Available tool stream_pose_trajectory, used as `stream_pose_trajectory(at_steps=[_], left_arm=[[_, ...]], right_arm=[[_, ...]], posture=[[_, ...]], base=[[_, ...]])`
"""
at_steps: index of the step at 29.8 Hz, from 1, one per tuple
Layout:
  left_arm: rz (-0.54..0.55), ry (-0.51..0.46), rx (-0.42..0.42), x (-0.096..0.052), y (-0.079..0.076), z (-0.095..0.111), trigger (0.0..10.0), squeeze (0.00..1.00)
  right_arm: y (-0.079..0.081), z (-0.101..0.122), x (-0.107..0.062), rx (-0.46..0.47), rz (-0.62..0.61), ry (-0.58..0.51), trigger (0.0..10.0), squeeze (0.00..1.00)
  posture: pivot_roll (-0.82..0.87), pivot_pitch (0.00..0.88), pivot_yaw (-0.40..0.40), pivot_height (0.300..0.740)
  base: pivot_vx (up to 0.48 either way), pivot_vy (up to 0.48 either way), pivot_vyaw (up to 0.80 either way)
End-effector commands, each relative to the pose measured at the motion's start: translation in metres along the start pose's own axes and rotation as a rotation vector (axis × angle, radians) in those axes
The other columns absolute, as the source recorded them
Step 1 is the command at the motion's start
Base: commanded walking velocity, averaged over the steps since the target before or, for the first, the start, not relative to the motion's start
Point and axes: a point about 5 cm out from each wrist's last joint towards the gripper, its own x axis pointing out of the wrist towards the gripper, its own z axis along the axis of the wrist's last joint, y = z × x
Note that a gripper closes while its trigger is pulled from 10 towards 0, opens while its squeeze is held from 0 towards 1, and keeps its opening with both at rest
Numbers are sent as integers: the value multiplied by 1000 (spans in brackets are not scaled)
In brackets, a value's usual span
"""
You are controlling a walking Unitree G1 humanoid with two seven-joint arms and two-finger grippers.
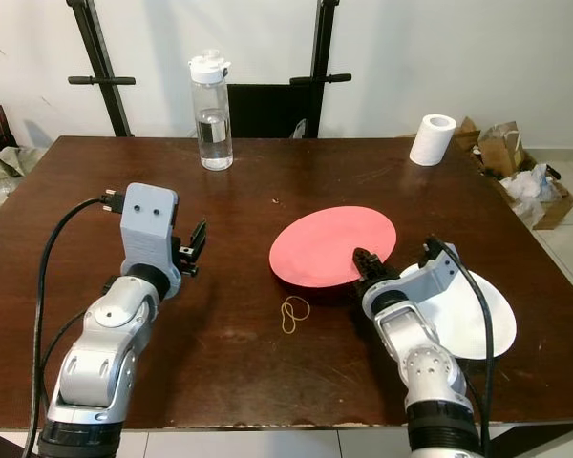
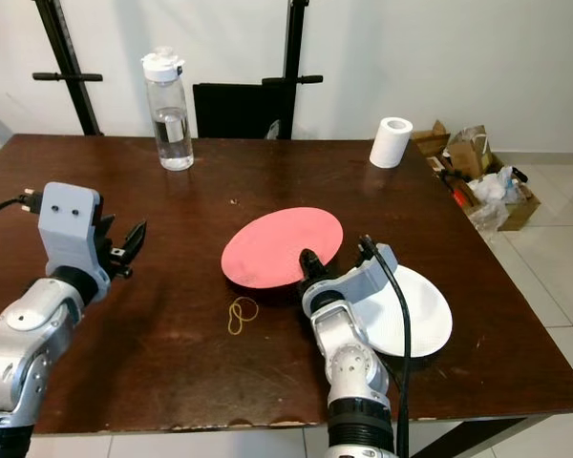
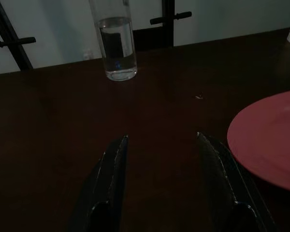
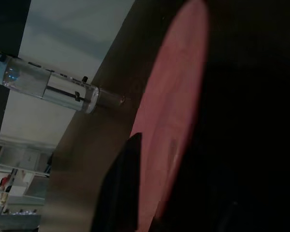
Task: Setting the table
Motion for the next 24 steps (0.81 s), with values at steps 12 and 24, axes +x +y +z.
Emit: stream_pose_trajectory(at_steps=[12,24], left_arm=[[-3,10,-13,-3,-3,-3,10000,0],[-8,12,-21,-2,-4,-4,10000,0]], right_arm=[[1,1,-25,-294,12,89,10000,0],[-34,4,-73,-508,-42,133,10000,0]], posture=[[144,184,69,740],[127,186,72,740]], base=[[0,0,0],[0,0,0]])
